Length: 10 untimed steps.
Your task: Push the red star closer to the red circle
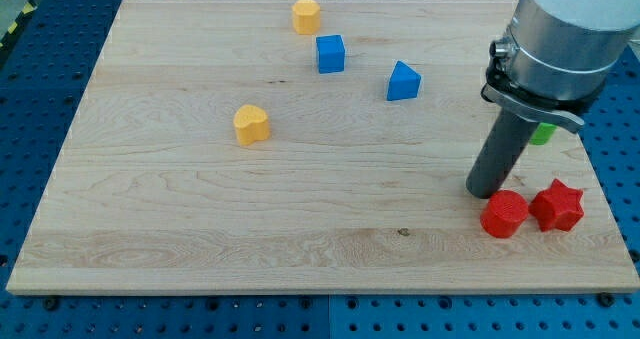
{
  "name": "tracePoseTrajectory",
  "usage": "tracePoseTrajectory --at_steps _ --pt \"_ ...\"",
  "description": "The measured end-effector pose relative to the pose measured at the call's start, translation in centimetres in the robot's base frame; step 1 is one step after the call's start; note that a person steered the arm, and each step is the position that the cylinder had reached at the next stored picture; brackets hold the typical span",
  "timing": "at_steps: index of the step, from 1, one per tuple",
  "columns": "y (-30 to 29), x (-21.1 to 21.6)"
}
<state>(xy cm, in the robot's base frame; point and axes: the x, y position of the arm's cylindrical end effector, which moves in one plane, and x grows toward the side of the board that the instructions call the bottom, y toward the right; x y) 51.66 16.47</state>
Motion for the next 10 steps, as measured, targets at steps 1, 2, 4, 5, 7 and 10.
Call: tracePoseTrajectory --at_steps 1,2,4,5,7,10 --pt "1.7 -1.8" --pt "6.0 -1.8" --pt "11.3 0.6" --pt "11.0 3.1" --pt "11.0 3.1" --pt "8.3 5.3"
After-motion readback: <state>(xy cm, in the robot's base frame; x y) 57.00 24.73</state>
